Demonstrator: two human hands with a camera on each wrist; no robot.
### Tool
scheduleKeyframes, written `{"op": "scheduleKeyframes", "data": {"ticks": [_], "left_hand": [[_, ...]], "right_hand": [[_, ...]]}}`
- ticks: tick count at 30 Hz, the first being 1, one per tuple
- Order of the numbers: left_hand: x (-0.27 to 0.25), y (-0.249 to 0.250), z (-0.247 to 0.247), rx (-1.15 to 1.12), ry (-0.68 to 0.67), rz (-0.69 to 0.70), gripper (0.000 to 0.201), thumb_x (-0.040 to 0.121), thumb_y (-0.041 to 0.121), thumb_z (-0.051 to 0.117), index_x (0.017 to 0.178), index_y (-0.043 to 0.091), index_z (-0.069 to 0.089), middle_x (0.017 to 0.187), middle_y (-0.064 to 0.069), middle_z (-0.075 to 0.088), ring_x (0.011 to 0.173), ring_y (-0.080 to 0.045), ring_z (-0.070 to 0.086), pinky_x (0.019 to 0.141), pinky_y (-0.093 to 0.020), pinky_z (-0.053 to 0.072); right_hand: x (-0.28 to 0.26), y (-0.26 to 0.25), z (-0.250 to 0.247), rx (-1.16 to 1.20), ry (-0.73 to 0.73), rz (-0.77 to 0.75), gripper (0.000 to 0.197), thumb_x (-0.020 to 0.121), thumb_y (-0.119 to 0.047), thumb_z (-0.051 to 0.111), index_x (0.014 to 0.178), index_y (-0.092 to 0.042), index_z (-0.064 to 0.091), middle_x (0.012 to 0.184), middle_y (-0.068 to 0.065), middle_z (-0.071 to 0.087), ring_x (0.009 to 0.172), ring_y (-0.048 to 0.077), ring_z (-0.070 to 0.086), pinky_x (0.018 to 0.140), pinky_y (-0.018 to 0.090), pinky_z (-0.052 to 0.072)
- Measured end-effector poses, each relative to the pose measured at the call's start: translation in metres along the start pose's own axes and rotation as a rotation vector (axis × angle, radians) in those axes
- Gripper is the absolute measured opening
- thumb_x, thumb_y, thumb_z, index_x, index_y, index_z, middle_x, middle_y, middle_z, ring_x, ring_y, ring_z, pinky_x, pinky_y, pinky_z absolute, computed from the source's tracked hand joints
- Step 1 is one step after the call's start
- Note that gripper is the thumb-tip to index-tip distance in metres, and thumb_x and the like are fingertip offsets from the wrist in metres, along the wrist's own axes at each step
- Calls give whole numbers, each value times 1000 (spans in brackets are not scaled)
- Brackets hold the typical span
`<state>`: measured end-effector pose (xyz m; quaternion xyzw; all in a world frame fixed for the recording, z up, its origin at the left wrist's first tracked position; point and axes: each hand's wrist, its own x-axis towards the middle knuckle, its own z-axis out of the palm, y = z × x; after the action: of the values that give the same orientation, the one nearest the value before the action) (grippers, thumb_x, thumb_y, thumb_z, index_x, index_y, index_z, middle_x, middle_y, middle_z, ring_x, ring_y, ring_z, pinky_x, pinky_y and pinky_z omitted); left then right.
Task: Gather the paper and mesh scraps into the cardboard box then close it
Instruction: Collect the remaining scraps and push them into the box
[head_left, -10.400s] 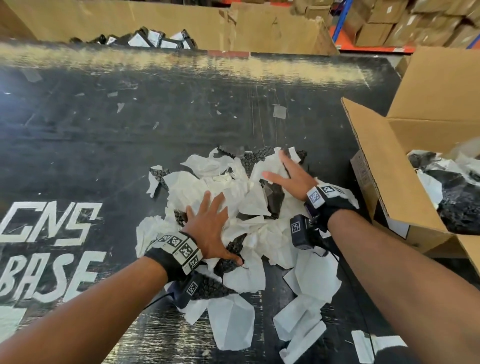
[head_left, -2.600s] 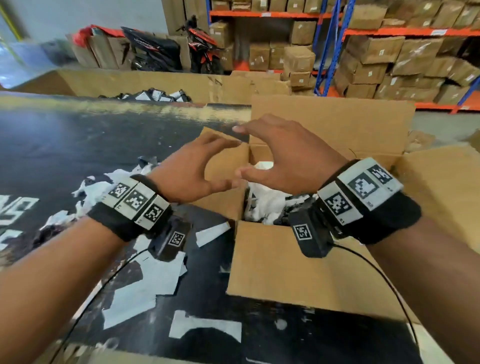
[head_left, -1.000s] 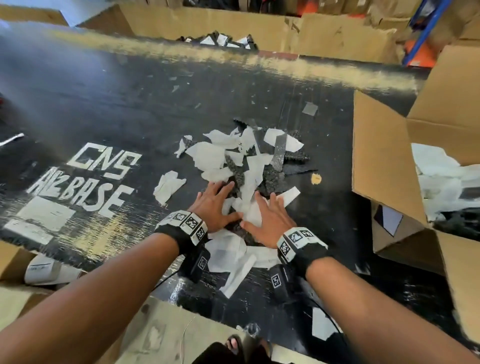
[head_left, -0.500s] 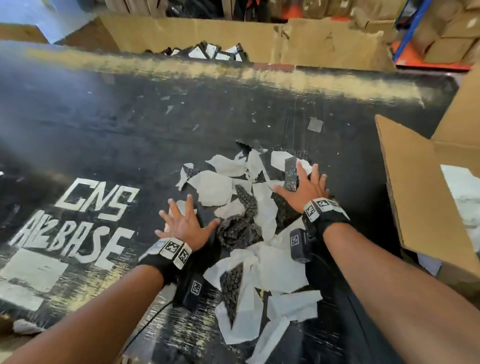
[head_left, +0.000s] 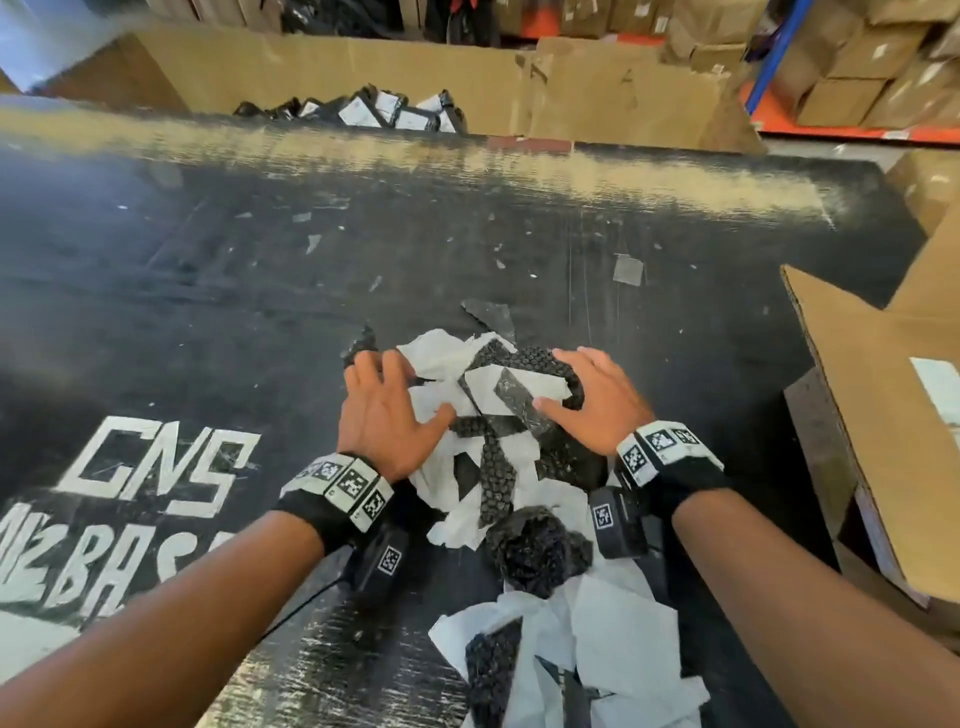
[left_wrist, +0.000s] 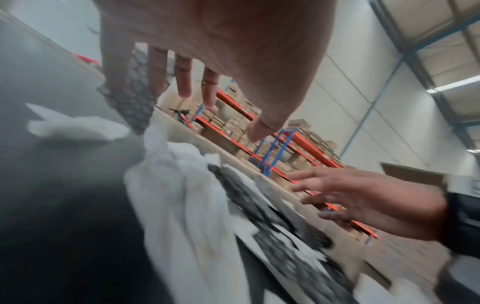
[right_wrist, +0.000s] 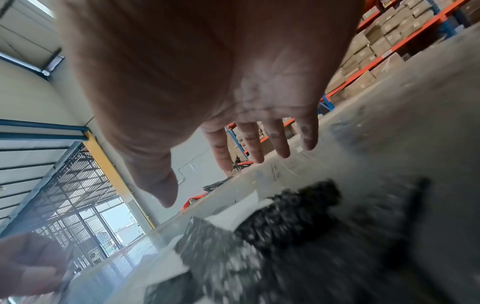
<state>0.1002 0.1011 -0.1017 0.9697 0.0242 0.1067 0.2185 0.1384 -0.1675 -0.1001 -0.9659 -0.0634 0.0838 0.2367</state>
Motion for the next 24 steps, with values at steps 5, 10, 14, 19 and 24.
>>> {"op": "scheduleKeyframes", "data": {"ticks": [5,10,14,19,24], "left_hand": [[46,-36,14,9,-211,-310,109,64,84,61,150,30,21,161,-12,11,150,-40,11,109,-73,26],[55,-25,38,31,-612,-97,140,47,94,65,154,48,-13,167,-5,-15,153,-35,-12,113,-76,-2],[56,-12,40,14,-719,60,152,43,85,77,154,45,-17,166,-1,-22,152,-35,-17,113,-73,-4],[33,-18,46,102,-710,284,144,47,83,78,159,37,-1,167,7,-14,154,-28,-9,115,-68,-1],[41,-23,43,-35,-588,223,79,75,46,83,145,30,50,163,4,29,141,-19,43,115,-37,38]], "right_hand": [[75,-32,-5,-52,-130,6,105,69,-81,64,155,-38,22,166,3,10,152,31,13,118,57,25],[139,-66,15,-160,-388,15,119,61,-84,68,157,-45,8,168,-1,-7,152,40,-7,120,61,12],[133,-74,17,-229,-547,-31,120,60,-84,68,156,-46,9,168,1,-2,152,38,-8,121,59,6],[72,-63,17,-318,-678,-95,141,50,-65,89,153,-52,-6,167,-5,-10,151,36,-12,119,63,15],[54,-70,33,-311,-392,-254,82,82,-21,77,150,-42,37,159,0,37,144,30,35,113,48,38]]}}
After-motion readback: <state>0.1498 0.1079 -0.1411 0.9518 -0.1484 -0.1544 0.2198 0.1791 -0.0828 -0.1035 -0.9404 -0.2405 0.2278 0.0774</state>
